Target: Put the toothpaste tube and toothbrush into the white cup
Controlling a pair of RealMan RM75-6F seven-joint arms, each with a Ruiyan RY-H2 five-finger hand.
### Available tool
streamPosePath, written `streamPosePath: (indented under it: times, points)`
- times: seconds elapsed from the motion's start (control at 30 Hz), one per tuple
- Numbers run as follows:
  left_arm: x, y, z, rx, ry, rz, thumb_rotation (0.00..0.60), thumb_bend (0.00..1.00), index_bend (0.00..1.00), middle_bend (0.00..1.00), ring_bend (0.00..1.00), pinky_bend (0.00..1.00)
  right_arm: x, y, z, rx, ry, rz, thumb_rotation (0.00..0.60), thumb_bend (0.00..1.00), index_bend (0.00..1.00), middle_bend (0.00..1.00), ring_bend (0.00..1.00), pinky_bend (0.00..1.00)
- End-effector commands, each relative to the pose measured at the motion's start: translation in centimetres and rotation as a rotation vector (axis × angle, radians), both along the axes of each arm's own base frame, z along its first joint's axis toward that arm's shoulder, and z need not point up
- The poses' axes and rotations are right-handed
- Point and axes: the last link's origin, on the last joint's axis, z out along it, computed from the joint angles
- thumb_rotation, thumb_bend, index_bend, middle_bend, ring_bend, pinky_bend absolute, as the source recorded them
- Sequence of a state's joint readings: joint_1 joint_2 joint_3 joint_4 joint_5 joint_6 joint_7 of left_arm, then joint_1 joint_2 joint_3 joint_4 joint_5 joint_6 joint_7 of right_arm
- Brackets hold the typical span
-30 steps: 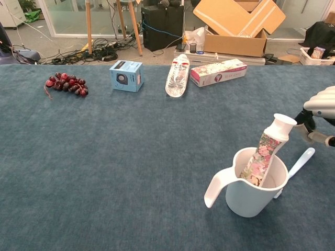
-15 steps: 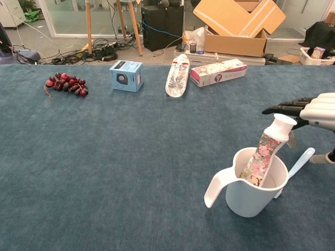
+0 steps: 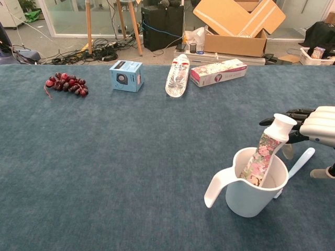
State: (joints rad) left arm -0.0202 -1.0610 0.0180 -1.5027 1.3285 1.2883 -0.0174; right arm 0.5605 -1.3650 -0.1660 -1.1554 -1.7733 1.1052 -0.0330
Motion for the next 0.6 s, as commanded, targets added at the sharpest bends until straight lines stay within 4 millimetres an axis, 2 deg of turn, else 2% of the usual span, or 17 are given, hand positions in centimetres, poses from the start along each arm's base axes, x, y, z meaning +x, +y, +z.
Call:
streamPosePath:
  times: [0.03,0.43,0.6]
  points:
    - [0.0,0.0,0.0,0.001,-0.001,-0.001,0.6,0.0,0.49,0.27,0.21,0.29,0.0,0.0,-0.2,0.005,0.002,-0.001,0.6,0.12,0.46,0.0,0.0,0.11]
    - [0.0,0.0,0.0,0.0,-0.002,-0.001,0.6,0.0,0.49,0.27,0.21,0.29,0.0,-0.1,-1.3,0.03,0.011,-0.016,0.6,0.12,0.46,0.0,0.0,0.11]
    - [0.0,0.0,0.0,0.0,-0.003,0.0,0.6,0.0,0.49,0.27,0.21,0.29,0.1,-0.2,-1.7,0.039,0.007,-0.022,0.6,0.18,0.46,0.0,0.0,0.11]
